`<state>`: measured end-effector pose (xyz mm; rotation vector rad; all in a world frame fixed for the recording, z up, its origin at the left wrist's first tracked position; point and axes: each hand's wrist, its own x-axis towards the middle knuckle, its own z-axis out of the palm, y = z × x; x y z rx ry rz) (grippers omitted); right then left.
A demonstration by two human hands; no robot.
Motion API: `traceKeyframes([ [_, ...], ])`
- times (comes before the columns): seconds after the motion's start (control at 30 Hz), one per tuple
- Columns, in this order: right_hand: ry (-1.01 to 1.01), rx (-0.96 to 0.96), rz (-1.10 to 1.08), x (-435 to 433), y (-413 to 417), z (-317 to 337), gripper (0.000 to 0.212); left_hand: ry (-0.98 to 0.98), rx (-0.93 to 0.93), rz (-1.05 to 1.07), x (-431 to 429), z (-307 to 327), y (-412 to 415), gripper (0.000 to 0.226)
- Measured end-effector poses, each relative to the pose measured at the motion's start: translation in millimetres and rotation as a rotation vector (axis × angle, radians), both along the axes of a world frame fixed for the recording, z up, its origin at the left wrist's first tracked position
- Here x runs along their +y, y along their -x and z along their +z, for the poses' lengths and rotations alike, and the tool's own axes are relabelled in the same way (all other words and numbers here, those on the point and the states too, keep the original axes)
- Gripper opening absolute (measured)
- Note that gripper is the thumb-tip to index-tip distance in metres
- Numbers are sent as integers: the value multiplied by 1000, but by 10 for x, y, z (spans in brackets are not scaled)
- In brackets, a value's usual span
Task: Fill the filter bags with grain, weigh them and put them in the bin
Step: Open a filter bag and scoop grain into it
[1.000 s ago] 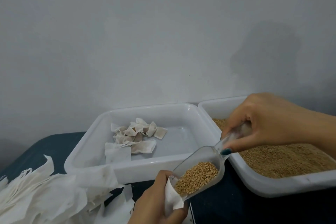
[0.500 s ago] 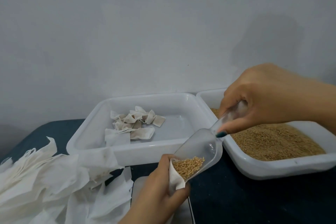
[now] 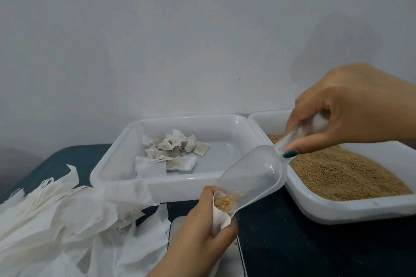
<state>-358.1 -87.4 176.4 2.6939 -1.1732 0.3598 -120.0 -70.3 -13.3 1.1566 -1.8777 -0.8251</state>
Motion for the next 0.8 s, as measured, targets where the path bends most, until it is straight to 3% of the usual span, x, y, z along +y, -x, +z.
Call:
traceKeyframes([
  [0.13, -57, -5, -43, -3, 15, -7, 45, 12, 55, -30, -4, -8, -18, 29],
  [0.27, -98, -120, -88, -33, 163, -189, 46, 29, 74, -7, -16, -54, -62, 39],
  [0.43, -260, -510, -189, 24, 399, -865, 49, 53, 127, 3, -16, -4, -113, 33],
  [0.53, -353, -716, -282, 96, 448, -1241, 50, 94, 198, -2, 9, 43, -103, 16],
  [0.67, -390, -993, -500, -25, 666, -1492, 58, 52, 294, 0, 35, 69, -98, 33],
  [0.73, -362, -996, -609, -101, 838, -1537, 45, 61, 279, 0, 23, 60, -107, 32],
  [0.8, -286, -874, -707, -172, 995, -1598, 37, 34, 290, 17, -26, 60, -114, 33],
])
